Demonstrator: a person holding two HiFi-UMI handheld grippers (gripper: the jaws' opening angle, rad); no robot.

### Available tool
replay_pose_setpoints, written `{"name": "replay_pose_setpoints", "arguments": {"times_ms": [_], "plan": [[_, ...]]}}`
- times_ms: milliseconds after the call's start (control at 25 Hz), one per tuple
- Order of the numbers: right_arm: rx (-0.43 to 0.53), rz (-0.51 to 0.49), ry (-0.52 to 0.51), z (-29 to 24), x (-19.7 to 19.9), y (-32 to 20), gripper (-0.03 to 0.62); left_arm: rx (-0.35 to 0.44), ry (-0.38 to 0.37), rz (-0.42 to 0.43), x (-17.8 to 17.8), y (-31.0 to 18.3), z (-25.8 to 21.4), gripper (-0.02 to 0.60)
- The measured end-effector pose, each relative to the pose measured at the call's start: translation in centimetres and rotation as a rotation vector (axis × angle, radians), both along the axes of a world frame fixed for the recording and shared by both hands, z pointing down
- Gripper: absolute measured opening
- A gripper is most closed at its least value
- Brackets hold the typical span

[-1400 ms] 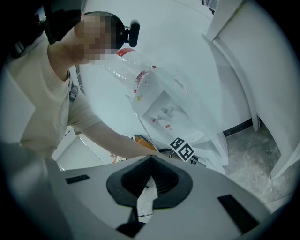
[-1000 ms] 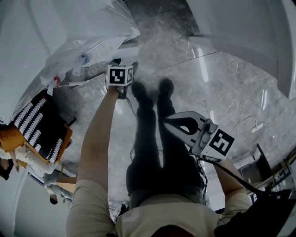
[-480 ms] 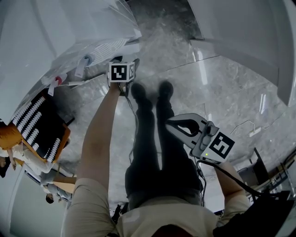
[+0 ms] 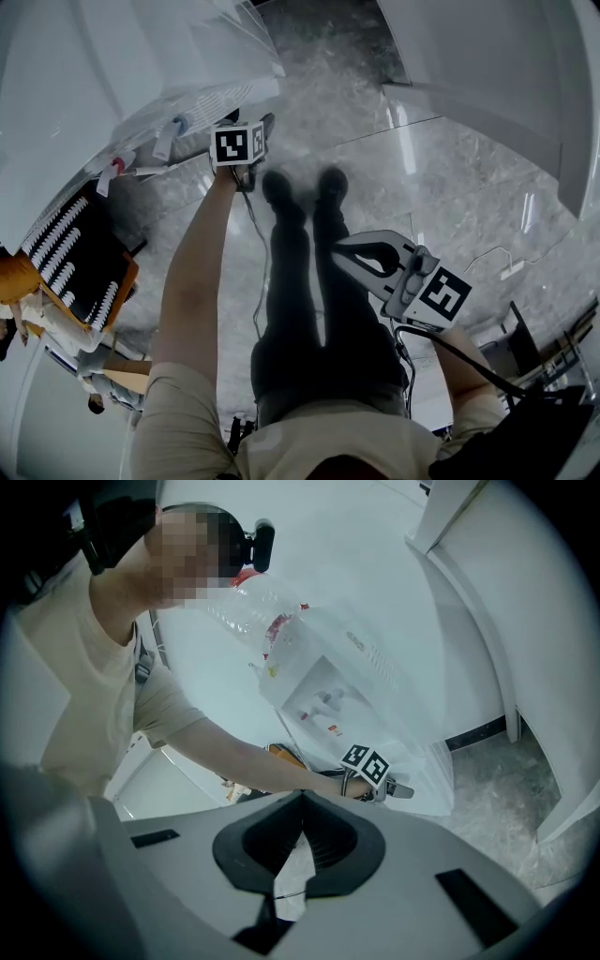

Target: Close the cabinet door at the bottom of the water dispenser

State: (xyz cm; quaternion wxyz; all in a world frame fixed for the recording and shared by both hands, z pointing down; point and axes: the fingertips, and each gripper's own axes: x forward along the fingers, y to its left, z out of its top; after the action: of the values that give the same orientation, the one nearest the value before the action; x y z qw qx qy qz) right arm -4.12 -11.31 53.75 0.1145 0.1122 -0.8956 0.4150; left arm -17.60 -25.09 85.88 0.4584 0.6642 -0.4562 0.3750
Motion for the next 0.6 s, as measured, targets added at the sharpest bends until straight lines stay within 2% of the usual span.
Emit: {"name": "replay_pose_setpoints", "arguments": {"times_ms": [600], "plan": [[-0.01, -0.038, 0.025, 0.9, -0.7, 1.4, 0.011, 0.051, 0.004, -0.052, -1.5, -1.3, -0.3, 0.311]]}}
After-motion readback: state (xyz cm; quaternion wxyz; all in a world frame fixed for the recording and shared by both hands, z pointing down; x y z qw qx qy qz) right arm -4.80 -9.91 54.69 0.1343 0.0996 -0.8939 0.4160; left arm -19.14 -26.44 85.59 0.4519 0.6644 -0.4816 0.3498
